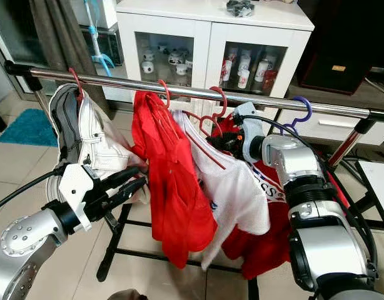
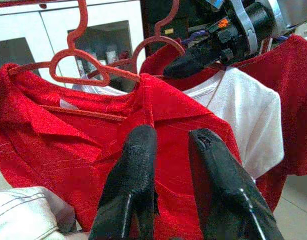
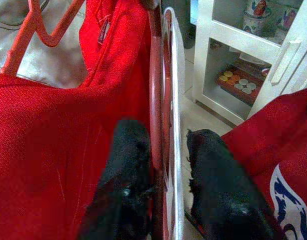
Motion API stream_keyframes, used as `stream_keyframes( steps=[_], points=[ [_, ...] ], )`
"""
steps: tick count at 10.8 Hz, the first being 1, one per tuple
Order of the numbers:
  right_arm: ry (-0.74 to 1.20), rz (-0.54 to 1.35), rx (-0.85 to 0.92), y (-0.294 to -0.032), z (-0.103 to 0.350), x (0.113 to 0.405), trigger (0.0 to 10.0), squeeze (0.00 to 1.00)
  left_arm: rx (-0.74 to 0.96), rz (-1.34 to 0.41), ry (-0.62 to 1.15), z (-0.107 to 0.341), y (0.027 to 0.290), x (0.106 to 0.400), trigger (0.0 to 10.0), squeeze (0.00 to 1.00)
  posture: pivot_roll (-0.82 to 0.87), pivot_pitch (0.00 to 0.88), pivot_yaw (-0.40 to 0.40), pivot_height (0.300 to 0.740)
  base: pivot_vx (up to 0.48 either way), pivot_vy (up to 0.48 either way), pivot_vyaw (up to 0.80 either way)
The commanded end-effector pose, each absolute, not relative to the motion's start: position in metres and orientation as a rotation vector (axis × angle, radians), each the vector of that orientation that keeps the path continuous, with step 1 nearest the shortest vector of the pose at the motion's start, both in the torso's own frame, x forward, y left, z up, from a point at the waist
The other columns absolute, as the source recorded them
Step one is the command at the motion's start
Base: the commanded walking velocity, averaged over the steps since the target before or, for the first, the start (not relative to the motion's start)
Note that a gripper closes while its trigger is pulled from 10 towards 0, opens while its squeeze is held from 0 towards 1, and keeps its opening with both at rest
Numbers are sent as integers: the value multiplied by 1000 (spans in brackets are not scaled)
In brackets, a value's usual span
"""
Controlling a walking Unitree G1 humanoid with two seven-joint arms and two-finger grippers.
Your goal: Hang hanger
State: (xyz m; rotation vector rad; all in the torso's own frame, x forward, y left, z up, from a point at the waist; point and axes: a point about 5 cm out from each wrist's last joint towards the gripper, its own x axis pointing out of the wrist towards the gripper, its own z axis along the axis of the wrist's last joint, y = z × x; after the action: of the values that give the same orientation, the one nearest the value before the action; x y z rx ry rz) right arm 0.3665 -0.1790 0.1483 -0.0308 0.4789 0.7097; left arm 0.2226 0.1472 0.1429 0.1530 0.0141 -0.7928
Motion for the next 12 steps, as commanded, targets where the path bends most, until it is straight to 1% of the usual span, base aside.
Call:
stream_keyframes(
  steps=[1, 6, 7, 8, 11, 12],
  points=[
    [447, 713, -29, -179, 155, 368, 0, 0, 164, -797, 26, 140, 148, 223, 10000, 0, 78, 0, -16, 740, 0, 0, 0],
    [398, 715, -14, -177, 162, 366, 0, 0, 142, -784, 34, 137, 147, 228, 10000, 0, 60, 0, -9, 740, 0, 0, 0],
    [370, 708, -53, -175, 167, 365, 0, 0, 145, -772, 31, 139, 148, 230, 10000, 0, 60, 0, -7, 740, 0, 0, 0],
    [352, 711, -69, -176, 170, 360, 0, 0, 147, -776, 26, 140, 145, 231, 10000, 0, 54, 0, -4, 740, 0, 0, 0],
    [290, 687, -40, -182, 181, 348, 0, 0, 135, -771, 12, 141, 141, 238, 10000, 0, 39, 0, 8, 740, 0, 0, 0],
    [256, 657, -29, -189, 185, 340, 0, 0, 144, -771, 26, 138, 138, 239, 10000, 0, 27, 0, 13, 740, 0, 0, 0]
  ],
)
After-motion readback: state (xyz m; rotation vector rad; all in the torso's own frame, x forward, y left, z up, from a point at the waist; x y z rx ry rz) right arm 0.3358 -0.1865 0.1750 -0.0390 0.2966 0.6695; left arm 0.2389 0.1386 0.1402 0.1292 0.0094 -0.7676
